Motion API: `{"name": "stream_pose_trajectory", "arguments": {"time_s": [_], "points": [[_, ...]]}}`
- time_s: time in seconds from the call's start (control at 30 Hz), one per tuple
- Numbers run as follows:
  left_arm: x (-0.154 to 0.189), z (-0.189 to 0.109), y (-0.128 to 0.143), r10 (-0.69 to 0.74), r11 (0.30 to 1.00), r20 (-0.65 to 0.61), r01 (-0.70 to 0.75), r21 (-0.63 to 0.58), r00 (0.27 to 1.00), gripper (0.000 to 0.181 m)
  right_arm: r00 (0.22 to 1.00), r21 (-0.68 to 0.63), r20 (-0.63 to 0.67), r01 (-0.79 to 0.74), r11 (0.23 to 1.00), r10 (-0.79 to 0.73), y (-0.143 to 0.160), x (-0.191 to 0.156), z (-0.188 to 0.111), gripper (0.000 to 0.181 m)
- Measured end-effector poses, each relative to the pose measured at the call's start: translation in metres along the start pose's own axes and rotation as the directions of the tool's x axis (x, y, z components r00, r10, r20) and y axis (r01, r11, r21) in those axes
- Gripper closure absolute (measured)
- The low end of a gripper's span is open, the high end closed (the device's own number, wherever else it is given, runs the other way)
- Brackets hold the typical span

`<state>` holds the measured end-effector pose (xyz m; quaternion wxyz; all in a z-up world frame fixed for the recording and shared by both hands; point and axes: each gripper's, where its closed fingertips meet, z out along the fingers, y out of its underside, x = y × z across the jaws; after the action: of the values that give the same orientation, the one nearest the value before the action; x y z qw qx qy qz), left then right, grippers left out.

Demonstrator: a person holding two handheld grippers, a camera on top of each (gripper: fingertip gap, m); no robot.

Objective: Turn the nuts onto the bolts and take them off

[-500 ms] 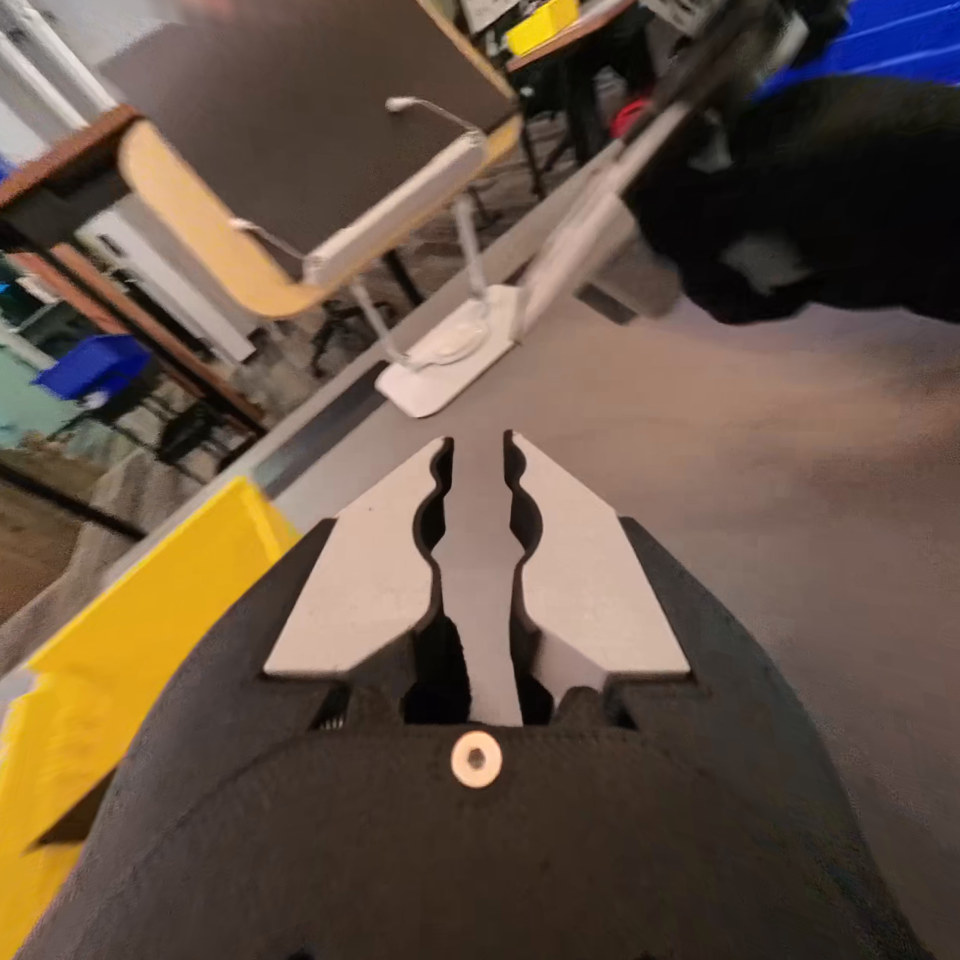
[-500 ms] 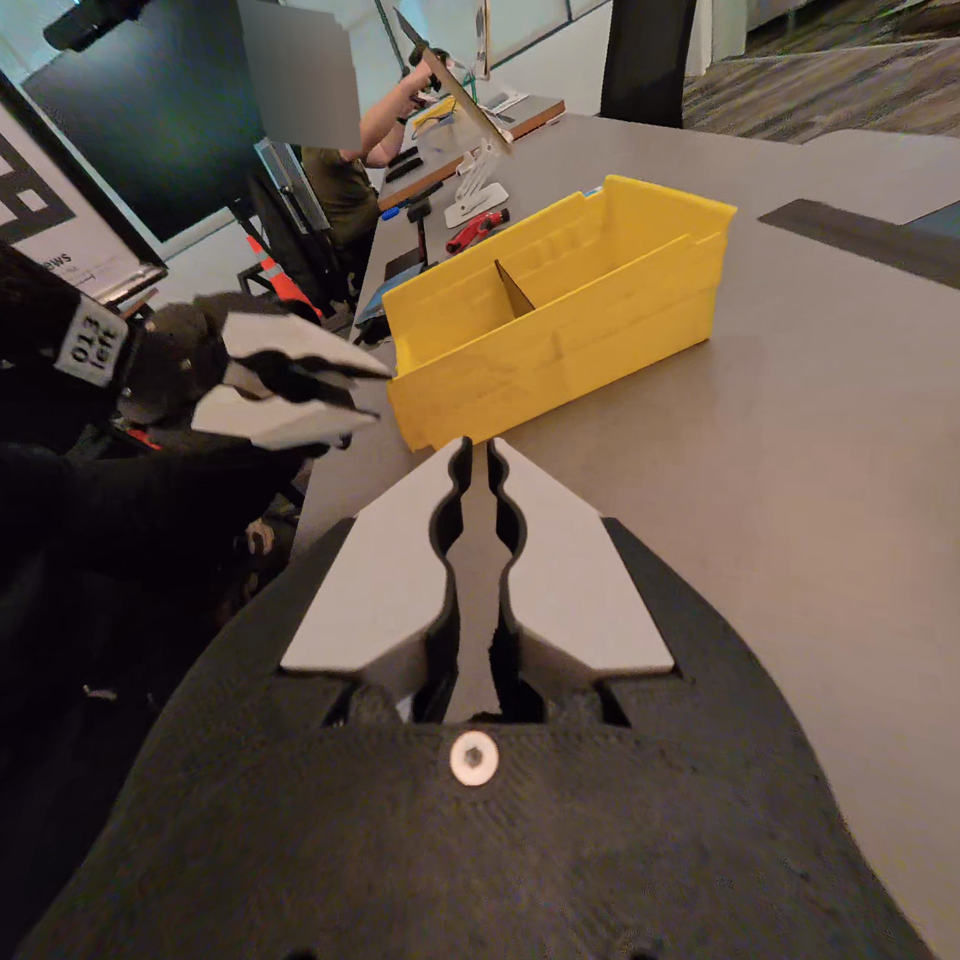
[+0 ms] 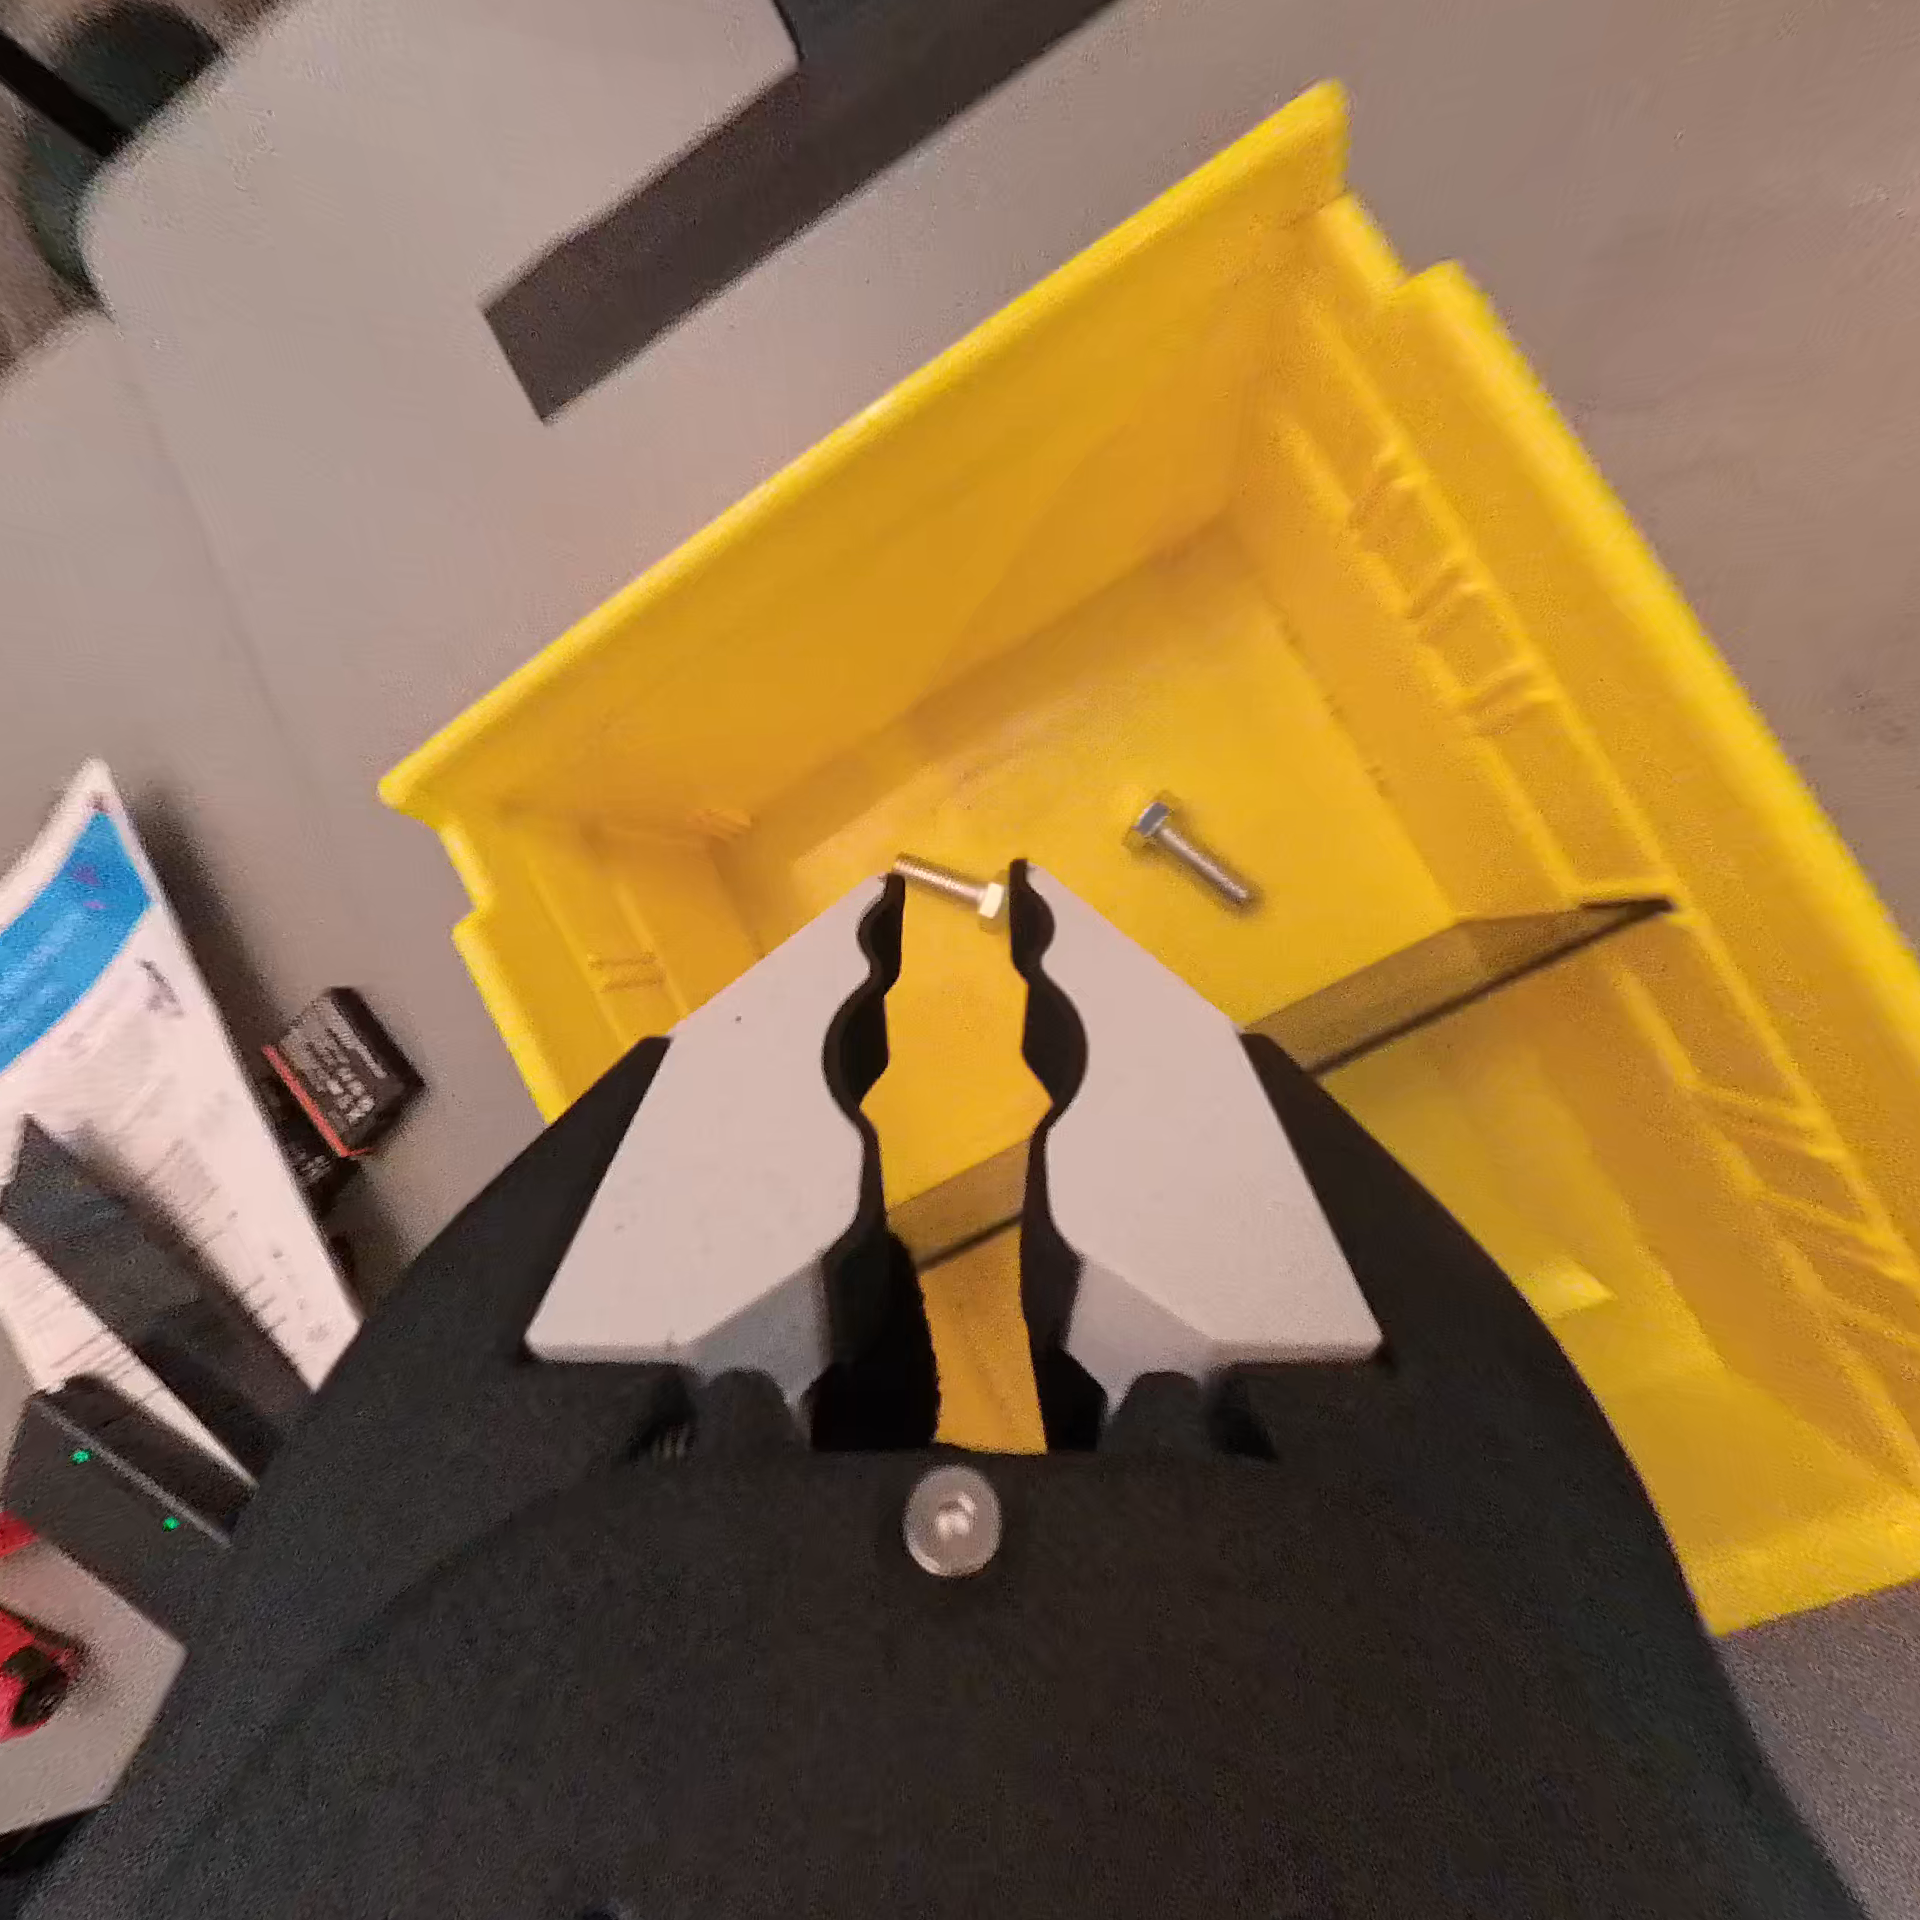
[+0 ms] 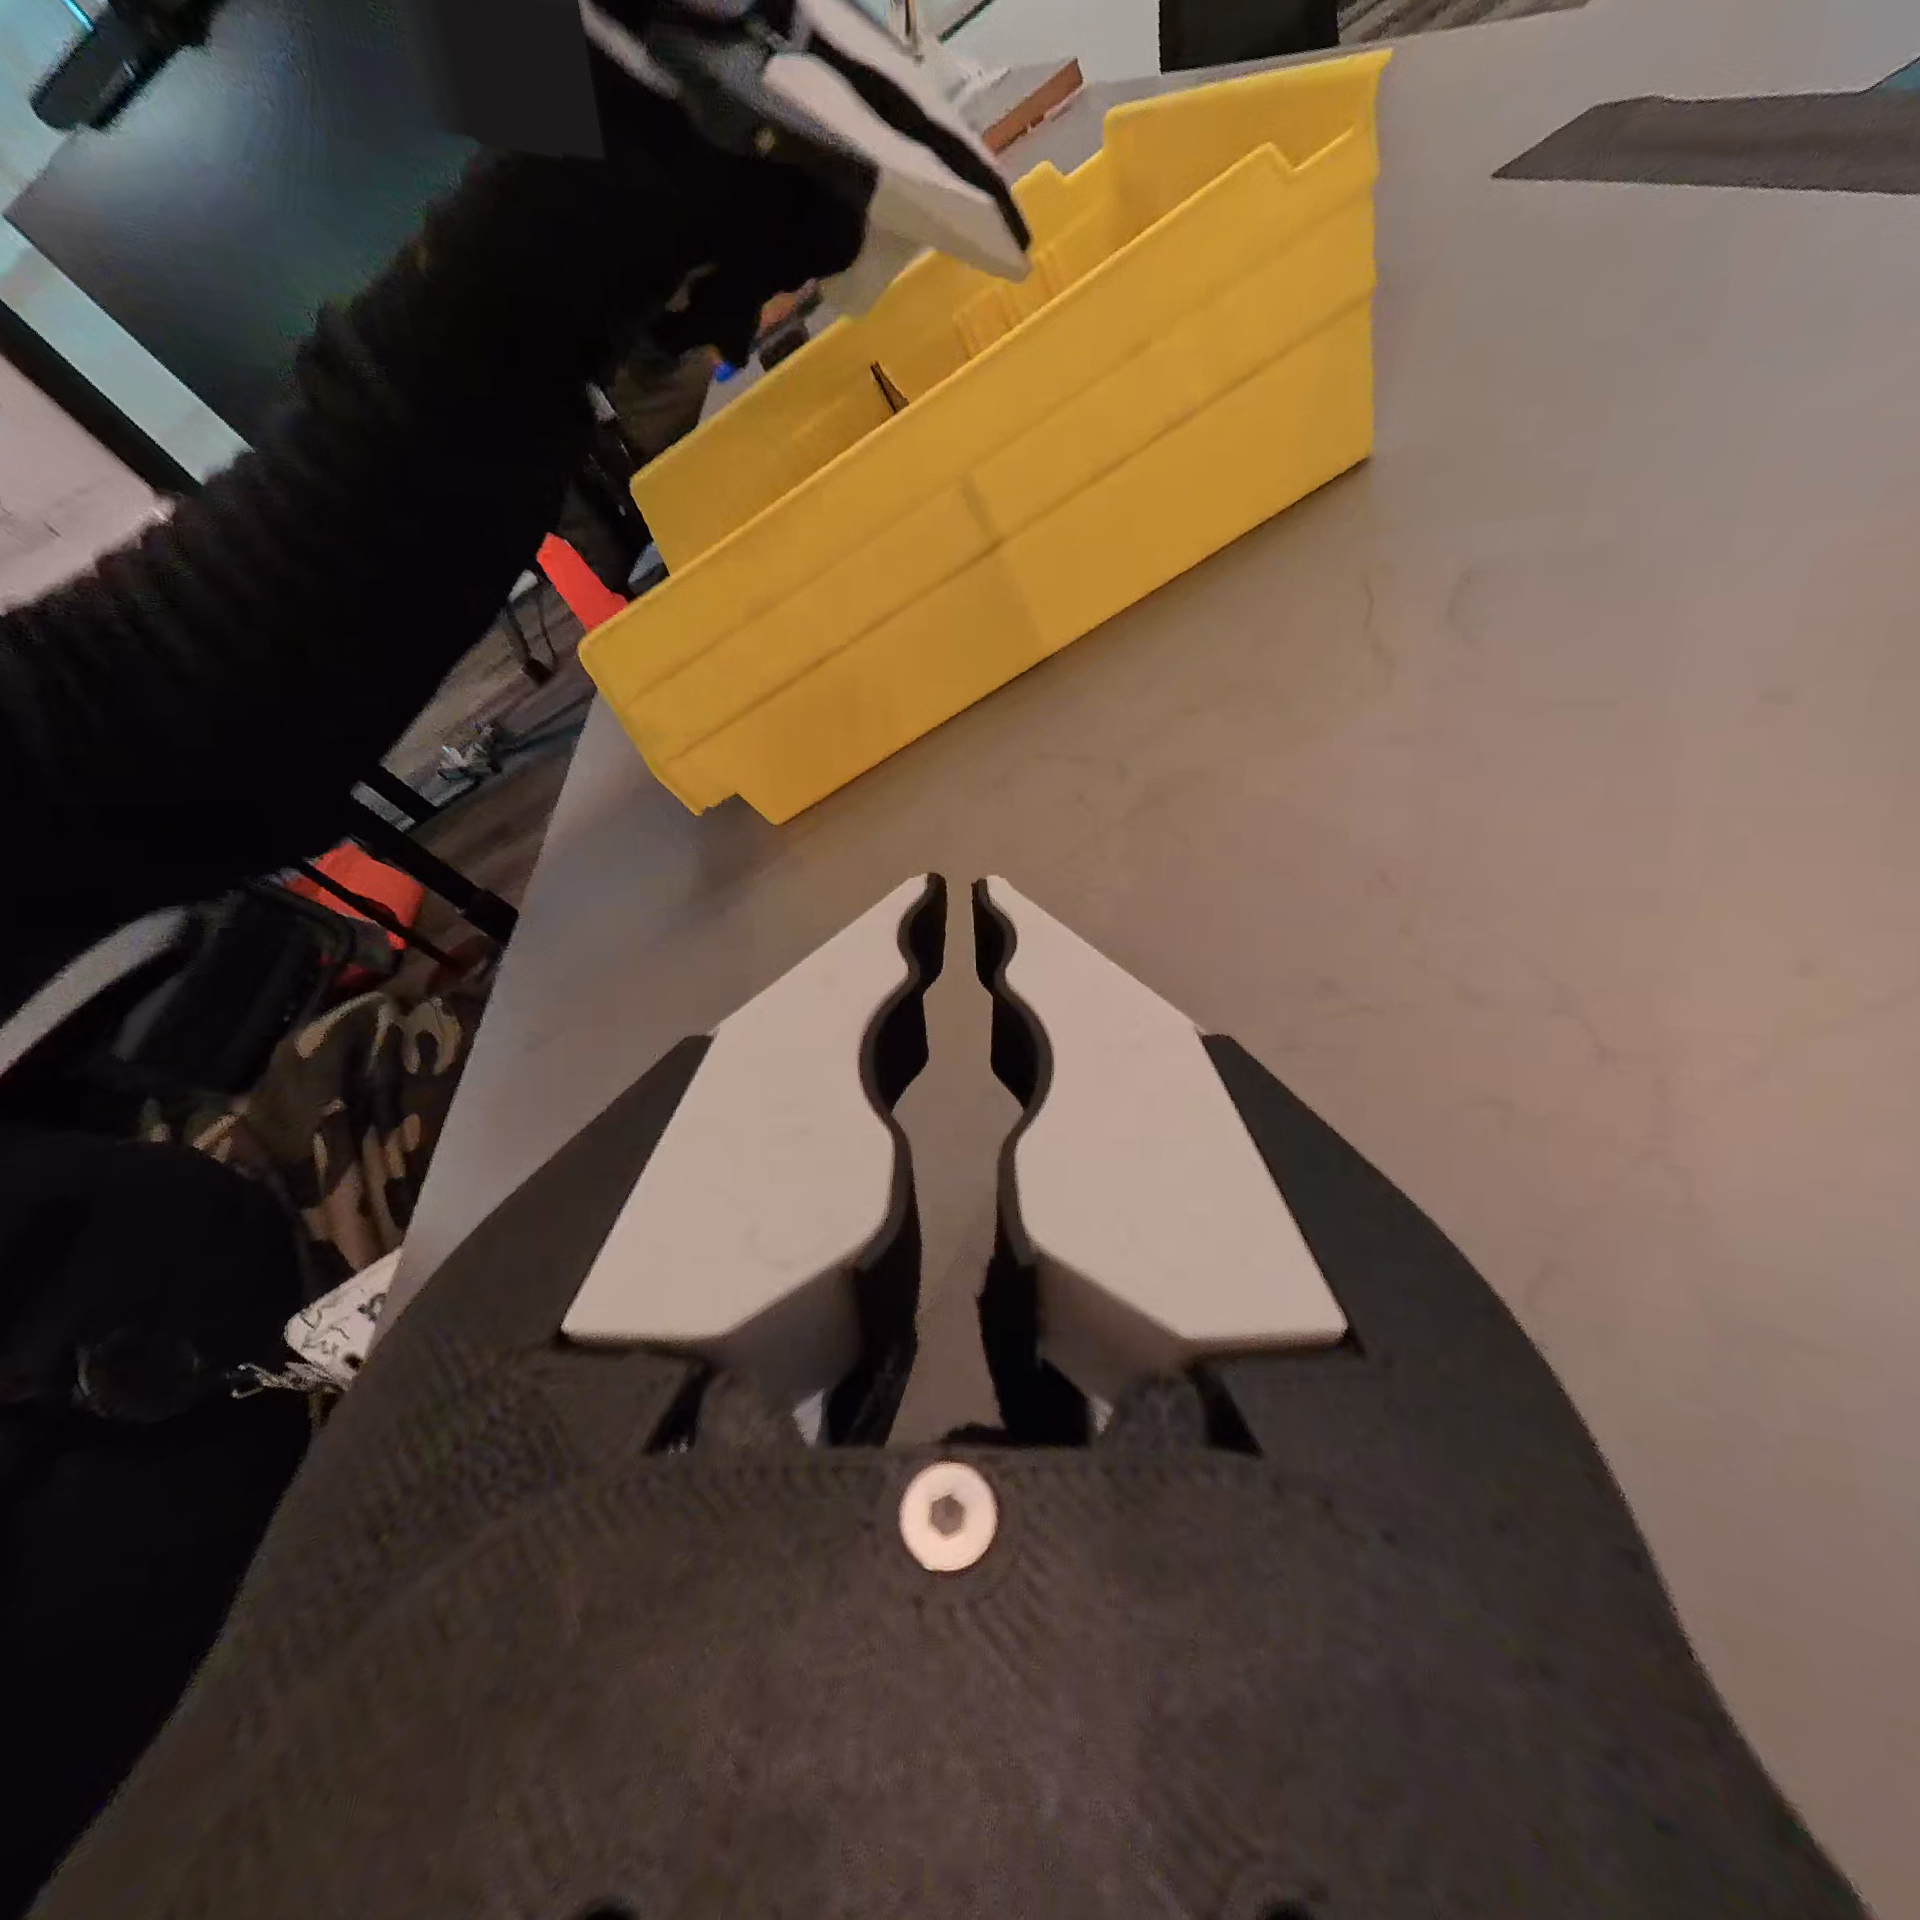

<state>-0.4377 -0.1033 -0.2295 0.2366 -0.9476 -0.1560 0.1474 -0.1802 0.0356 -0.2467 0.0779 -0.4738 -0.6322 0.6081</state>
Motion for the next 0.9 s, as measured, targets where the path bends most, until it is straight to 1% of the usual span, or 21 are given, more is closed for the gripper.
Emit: {"name": "stream_pose_trajectory", "arguments": {"time_s": [0.1,0.17,0.23,0.37,0.43,0.53,0.63,0.7,0.73,0.77,0.8,0.9], "points": [[-0.011,0.033,0.016,0.001,0.988,-0.044,-0.008,-0.156,0.999,0.162,0.999,-0.048,-0.018,0.041,0.998,-0.042,0.008,-0.001,0.005,0.178],[-0.007,0.051,0.027,-0.072,0.967,-0.122,0.039,-0.25,0.99,0.161,0.999,-0.059,-0.019,0.048,0.997,-0.049,0.009,-0.002,0.007,0.178],[-0.011,0.06,0.03,-0.074,0.958,-0.11,0.04,-0.283,0.991,0.162,0.999,-0.051,-0.014,0.041,0.998,-0.042,0.008,-0.002,0.006,0.178],[-0.005,0.066,0.039,-0.113,0.914,-0.13,0.052,-0.402,0.985,0.162,1.0,-0.037,-0.004,0.031,0.999,-0.031,0.007,-0.002,0.004,0.178],[-0.008,0.07,0.04,-0.102,0.904,-0.108,0.047,-0.425,0.989,0.164,0.999,-0.042,-0.004,0.034,0.999,-0.034,0.008,-0.002,0.004,0.178],[-0.003,0.074,0.04,-0.156,0.889,-0.131,0.081,-0.451,0.979,0.167,0.999,-0.045,-0.004,0.036,0.998,-0.036,0.008,-0.002,0.004,0.178],[-0.004,0.076,0.043,-0.209,0.866,-0.12,0.127,-0.484,0.97,0.161,0.999,-0.041,-0.002,0.034,0.999,-0.034,0.008,-0.002,0.004,0.178],[-0.005,0.078,0.049,-0.207,0.85,-0.106,0.126,-0.511,0.973,0.16,0.999,-0.04,-0.002,0.034,0.999,-0.034,0.008,-0.002,0.004,0.178],[-0.003,0.079,0.049,-0.216,0.85,-0.114,0.13,-0.51,0.97,0.163,0.999,-0.04,-0.001,0.034,0.999,-0.034,0.008,-0.003,0.004,0.178],[-0.003,0.08,0.049,-0.214,0.851,-0.117,0.127,-0.509,0.97,0.163,0.999,-0.041,-0.001,0.034,0.999,-0.034,0.008,-0.003,0.004,0.178],[-0.001,0.08,0.047,-0.196,0.858,-0.129,0.107,-0.502,0.972,0.173,0.999,-0.04,0.0,0.034,0.999,-0.034,0.008,-0.003,0.004,0.178],[-0.002,0.081,0.045,-0.131,0.876,-0.114,0.061,-0.479,0.985,0.174,0.999,-0.037,0.001,0.032,0.999,-0.032,0.007,-0.003,0.003,0.178]]}}
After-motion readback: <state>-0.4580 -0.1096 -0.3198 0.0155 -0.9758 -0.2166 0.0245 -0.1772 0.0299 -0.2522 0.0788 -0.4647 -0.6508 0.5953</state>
